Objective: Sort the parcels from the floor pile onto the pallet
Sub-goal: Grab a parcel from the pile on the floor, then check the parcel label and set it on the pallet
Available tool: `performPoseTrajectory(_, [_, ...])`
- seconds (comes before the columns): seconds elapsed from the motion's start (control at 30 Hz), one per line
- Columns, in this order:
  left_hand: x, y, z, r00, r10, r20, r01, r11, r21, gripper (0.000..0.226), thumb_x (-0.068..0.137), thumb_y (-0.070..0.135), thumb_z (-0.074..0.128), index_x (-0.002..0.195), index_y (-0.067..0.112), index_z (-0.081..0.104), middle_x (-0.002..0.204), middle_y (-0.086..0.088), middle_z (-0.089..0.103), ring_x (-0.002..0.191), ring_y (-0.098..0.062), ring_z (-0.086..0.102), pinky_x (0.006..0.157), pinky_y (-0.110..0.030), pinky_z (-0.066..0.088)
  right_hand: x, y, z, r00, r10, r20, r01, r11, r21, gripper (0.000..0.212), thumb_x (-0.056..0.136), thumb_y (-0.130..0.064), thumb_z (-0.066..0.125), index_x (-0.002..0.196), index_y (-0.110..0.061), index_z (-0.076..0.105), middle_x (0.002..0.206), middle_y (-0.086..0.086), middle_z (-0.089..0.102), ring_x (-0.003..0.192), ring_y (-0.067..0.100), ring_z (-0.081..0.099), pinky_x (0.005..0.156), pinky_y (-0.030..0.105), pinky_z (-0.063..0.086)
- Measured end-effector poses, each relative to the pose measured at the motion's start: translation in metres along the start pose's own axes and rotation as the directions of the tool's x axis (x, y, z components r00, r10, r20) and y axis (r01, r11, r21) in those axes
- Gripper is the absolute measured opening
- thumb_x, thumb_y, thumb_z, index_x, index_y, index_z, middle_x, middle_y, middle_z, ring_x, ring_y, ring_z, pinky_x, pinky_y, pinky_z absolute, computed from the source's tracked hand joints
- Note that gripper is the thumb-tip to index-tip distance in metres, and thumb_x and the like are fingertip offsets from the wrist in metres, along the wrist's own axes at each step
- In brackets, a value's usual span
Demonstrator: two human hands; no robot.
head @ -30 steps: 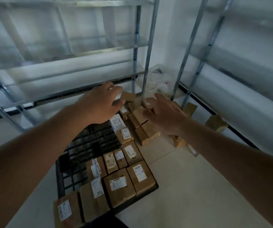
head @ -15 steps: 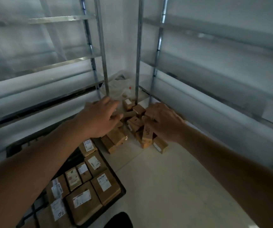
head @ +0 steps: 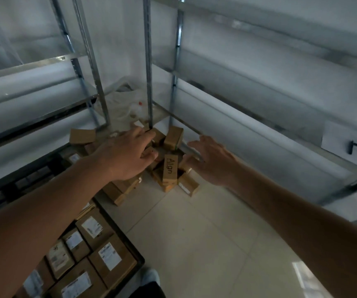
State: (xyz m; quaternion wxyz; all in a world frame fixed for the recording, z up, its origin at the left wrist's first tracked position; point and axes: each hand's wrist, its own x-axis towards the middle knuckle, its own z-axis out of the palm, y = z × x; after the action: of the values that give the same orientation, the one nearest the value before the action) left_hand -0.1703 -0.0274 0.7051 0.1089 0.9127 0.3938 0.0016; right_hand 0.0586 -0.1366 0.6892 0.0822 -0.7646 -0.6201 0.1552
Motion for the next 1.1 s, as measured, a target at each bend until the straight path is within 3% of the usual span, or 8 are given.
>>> performPoseTrajectory(0.1, [0.038, -0.023, 0.0, 0.999, 0.005, 0.037, -0.006, 1.0, 0.016, 0.07, 0.101, 0.063, 0.037, 0.161, 0.031, 0.018, 0.165, 0.0, 0.023, 0.147, -0.027, 0.036, 0.11, -0.048, 0.042, 0.036, -0.001, 0.002, 1.0, 0.018, 0.011, -0.018, 1.0, -0.004, 0.06, 0.104, -0.062, 0.042, 0.157, -0.036, 0.037, 0.154, 0.002, 0.041, 0.143, 0.028, 0.041, 0.11, 0.048, 0.039])
performPoseTrajectory(0.23, [0.078, -0.044, 0.003, 0.997, 0.004, 0.076, -0.004, 1.0, 0.005, 0.074, 0.099, 0.067, 0.037, 0.161, 0.032, 0.017, 0.167, 0.0, 0.019, 0.149, -0.028, 0.033, 0.113, -0.048, 0.04, 0.077, 0.002, 0.003, 0.999, 0.012, 0.047, -0.01, 0.999, -0.047, 0.063, 0.103, -0.062, 0.043, 0.159, -0.036, 0.035, 0.151, 0.002, 0.042, 0.142, 0.028, 0.041, 0.111, 0.047, 0.042])
performPoseTrajectory(0.4, [0.138, -0.059, 0.014, 0.995, -0.003, 0.099, 0.003, 1.0, -0.001, 0.077, 0.096, 0.069, 0.037, 0.16, 0.033, 0.017, 0.166, 0.0, 0.021, 0.151, -0.026, 0.029, 0.115, -0.05, 0.039, 0.14, 0.028, 0.008, 0.994, 0.035, 0.106, -0.034, 0.999, -0.013, 0.065, 0.102, -0.064, 0.045, 0.161, -0.038, 0.032, 0.166, 0.005, 0.03, 0.153, 0.032, 0.03, 0.118, 0.05, 0.034])
performPoseTrajectory(0.53, [0.196, -0.06, 0.036, 0.991, -0.033, 0.132, 0.034, 0.999, -0.011, 0.076, 0.097, 0.068, 0.04, 0.16, 0.032, 0.018, 0.166, -0.002, 0.023, 0.148, -0.027, 0.034, 0.111, -0.047, 0.039, 0.198, 0.07, 0.019, 0.983, 0.02, 0.182, -0.022, 1.0, 0.011, 0.064, 0.102, -0.065, 0.044, 0.16, -0.042, 0.03, 0.166, 0.001, 0.029, 0.153, 0.031, 0.031, 0.117, 0.05, 0.035])
performPoseTrajectory(0.7, [0.294, -0.054, 0.067, 0.979, -0.082, 0.185, 0.076, 0.996, 0.037, 0.079, 0.096, 0.071, 0.037, 0.16, 0.033, 0.013, 0.165, -0.003, 0.021, 0.148, -0.03, 0.033, 0.113, -0.053, 0.04, 0.293, 0.139, 0.027, 0.969, 0.002, 0.249, -0.012, 0.999, 0.041, 0.064, 0.101, -0.064, 0.043, 0.159, -0.042, 0.03, 0.161, 0.001, 0.033, 0.148, 0.03, 0.038, 0.114, 0.052, 0.041])
performPoseTrajectory(0.83, [0.374, -0.048, 0.1, 0.954, -0.175, 0.242, 0.174, 0.984, 0.029, 0.08, 0.096, 0.069, 0.042, 0.162, 0.035, 0.011, 0.169, -0.001, 0.017, 0.153, -0.029, 0.025, 0.116, -0.052, 0.033, 0.365, 0.196, 0.043, 0.936, -0.015, 0.351, -0.011, 0.997, 0.074, 0.064, 0.102, -0.061, 0.045, 0.16, -0.04, 0.03, 0.169, 0.003, 0.025, 0.155, 0.03, 0.028, 0.121, 0.054, 0.033])
performPoseTrajectory(1.0, [0.455, -0.057, 0.152, 0.935, -0.234, 0.265, 0.247, 0.969, -0.016, 0.084, 0.093, 0.069, 0.051, 0.161, 0.036, 0.014, 0.164, 0.0, 0.024, 0.146, -0.028, 0.036, 0.11, -0.05, 0.045, 0.441, 0.246, 0.082, 0.892, -0.026, 0.45, 0.02, 1.0, 0.018, 0.065, 0.103, -0.059, 0.045, 0.162, -0.037, 0.027, 0.169, 0.003, 0.024, 0.155, 0.031, 0.028, 0.121, 0.053, 0.034])
performPoseTrajectory(1.1, [0.496, -0.075, 0.196, 0.918, -0.244, 0.313, 0.275, 0.96, -0.057, 0.082, 0.094, 0.065, 0.056, 0.161, 0.035, 0.019, 0.164, 0.001, 0.025, 0.148, -0.027, 0.034, 0.107, -0.048, 0.048, 0.479, 0.267, 0.12, 0.871, -0.021, 0.49, 0.002, 0.999, 0.039, 0.061, 0.103, -0.056, 0.047, 0.159, -0.036, 0.033, 0.162, 0.003, 0.03, 0.147, 0.032, 0.035, 0.112, 0.049, 0.037])
